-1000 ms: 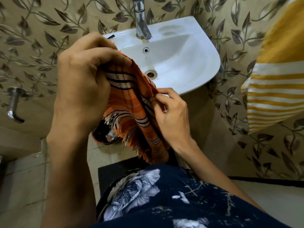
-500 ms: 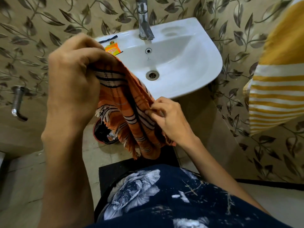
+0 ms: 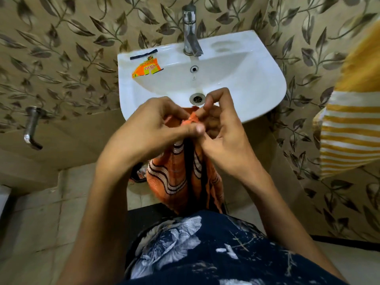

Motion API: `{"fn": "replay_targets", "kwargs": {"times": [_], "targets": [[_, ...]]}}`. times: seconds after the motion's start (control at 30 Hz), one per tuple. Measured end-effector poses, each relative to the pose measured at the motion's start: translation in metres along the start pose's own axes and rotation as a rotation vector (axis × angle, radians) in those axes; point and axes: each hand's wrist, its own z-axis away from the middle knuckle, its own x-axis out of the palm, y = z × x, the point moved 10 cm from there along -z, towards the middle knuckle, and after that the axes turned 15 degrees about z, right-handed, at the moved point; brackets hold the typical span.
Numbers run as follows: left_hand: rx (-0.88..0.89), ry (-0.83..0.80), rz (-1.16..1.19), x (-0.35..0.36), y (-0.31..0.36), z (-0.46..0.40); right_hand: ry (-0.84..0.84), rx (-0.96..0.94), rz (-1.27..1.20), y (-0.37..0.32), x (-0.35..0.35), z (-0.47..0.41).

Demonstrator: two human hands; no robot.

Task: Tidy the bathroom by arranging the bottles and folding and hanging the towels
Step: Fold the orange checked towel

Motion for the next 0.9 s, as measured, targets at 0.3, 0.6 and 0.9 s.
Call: {"fn": "replay_targets", "kwargs": {"times": [0.3,0.6,0.9], "targets": [[0.236,-0.098,0.157,0.007,0.022,-0.002,-0.194,-0.073,-0.058,-0.004,0.004,0.004],[0.074,0.625,0.177,-0.108,-0.044,0.015,-0.004,0.117,0.367,0.039,-0.034,0.006],[-0.078,-0.2,0.059,-0.005,-0.023,0.009,0.064,0.244,0.323,0.038,-0.033,0.007]]}}
